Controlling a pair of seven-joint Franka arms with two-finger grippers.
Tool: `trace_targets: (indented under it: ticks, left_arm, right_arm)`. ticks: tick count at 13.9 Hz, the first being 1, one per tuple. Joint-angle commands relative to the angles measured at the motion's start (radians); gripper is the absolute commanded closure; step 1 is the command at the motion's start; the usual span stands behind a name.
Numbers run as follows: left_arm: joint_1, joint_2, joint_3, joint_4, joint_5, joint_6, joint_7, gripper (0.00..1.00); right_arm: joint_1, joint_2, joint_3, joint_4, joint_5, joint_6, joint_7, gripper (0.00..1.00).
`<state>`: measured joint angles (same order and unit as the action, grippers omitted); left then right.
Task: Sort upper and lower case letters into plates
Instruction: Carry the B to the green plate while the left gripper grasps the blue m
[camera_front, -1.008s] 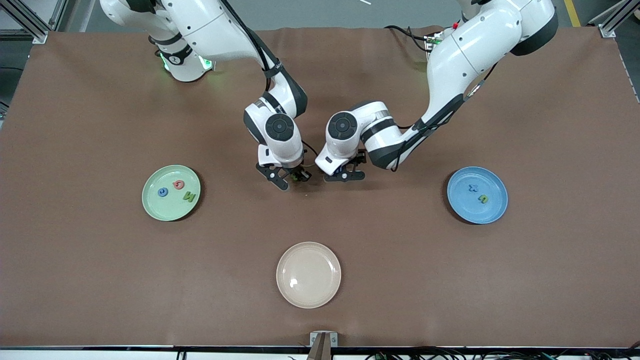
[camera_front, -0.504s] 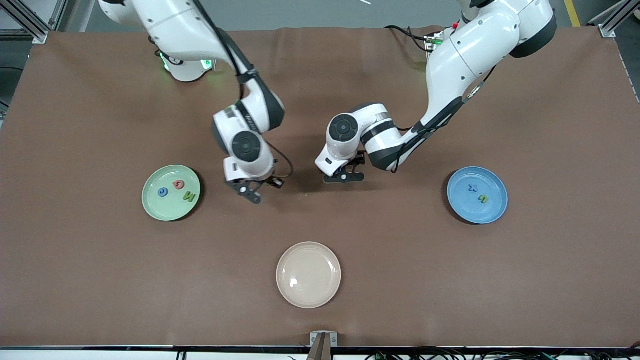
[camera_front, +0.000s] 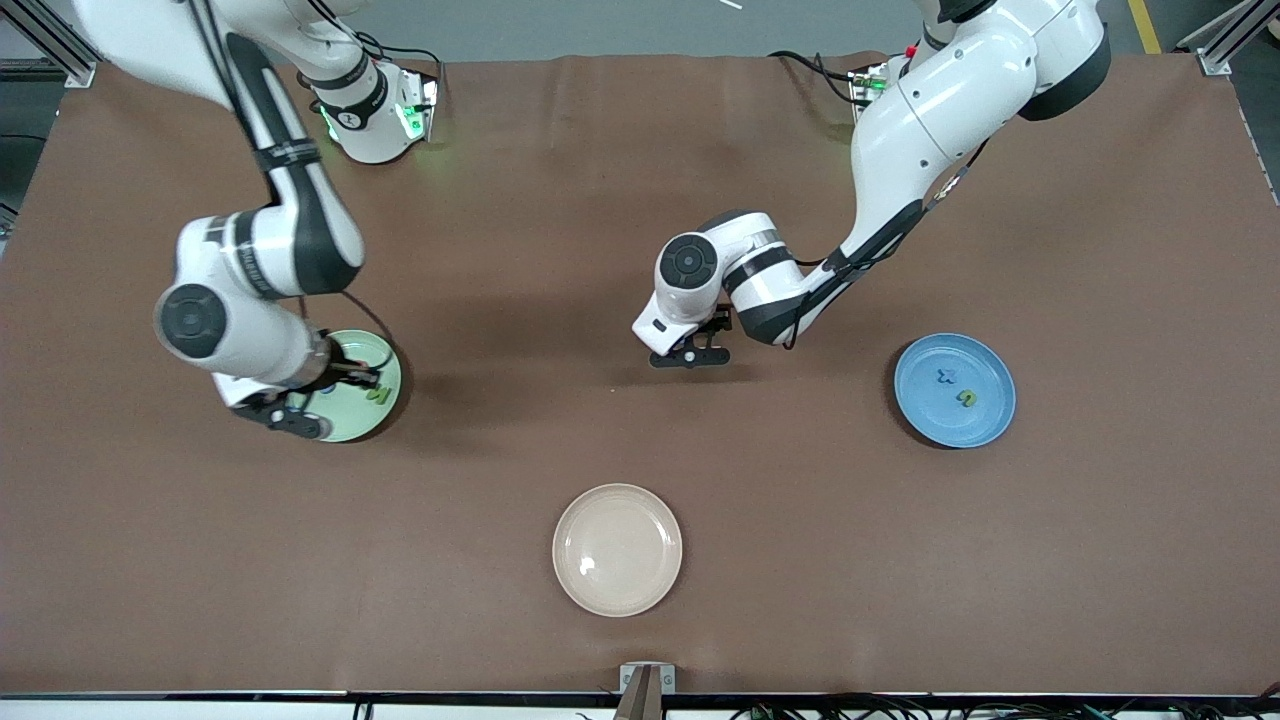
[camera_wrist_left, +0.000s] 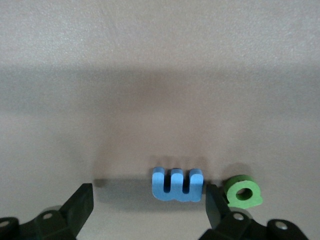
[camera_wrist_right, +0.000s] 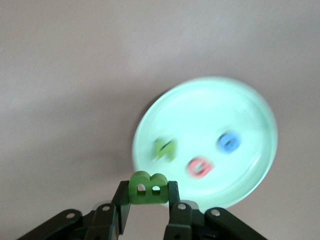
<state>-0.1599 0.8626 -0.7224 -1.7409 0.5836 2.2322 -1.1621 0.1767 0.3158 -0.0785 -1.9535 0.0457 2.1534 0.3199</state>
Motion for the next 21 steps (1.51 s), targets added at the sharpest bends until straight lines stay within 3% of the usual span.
trace_targets:
  ticks: [1,3,5,14,17,18,19,21]
  left_arm:
    - [-0.007,0.007,0.012,0.011,0.015,0.009,0.013,0.12]
    - [-0.012,0.007,0.014,0.014,0.015,0.011,0.013,0.25]
    - [-0.012,0.007,0.017,0.015,0.013,0.011,0.013,0.3]
    - [-0.013,0.006,0.018,0.014,0.015,0.011,0.013,0.78]
    - [-0.01,0.003,0.018,0.014,0.015,0.009,0.013,0.91]
    - [-0.004,-0.002,0.017,0.012,0.013,0.006,0.013,0.91]
    - [0.005,-0.01,0.015,0.012,0.015,0.001,0.012,0.91]
    - [0.013,-0.049,0.008,0.009,0.013,-0.049,0.013,0.92]
  right_arm:
    - [-0.126,0.061,0.026,-0.031,-0.023,0.141,-0.186,0.99]
    - [-0.176,0.097,0.028,-0.082,-0.02,0.253,-0.283,0.99]
    - [-0.189,0.111,0.031,-0.154,-0.013,0.363,-0.301,0.99]
    - [-0.163,0.109,0.066,-0.16,0.036,0.312,-0.292,0.98]
    - [-0.163,0.132,0.066,-0.157,0.039,0.318,-0.291,0.87]
    - [-0.158,0.132,0.066,-0.154,0.045,0.315,-0.289,0.64]
    - [-0.148,0.132,0.066,-0.151,0.054,0.312,-0.288,0.01]
    - [-0.145,0.132,0.065,-0.125,0.056,0.293,-0.295,0.0]
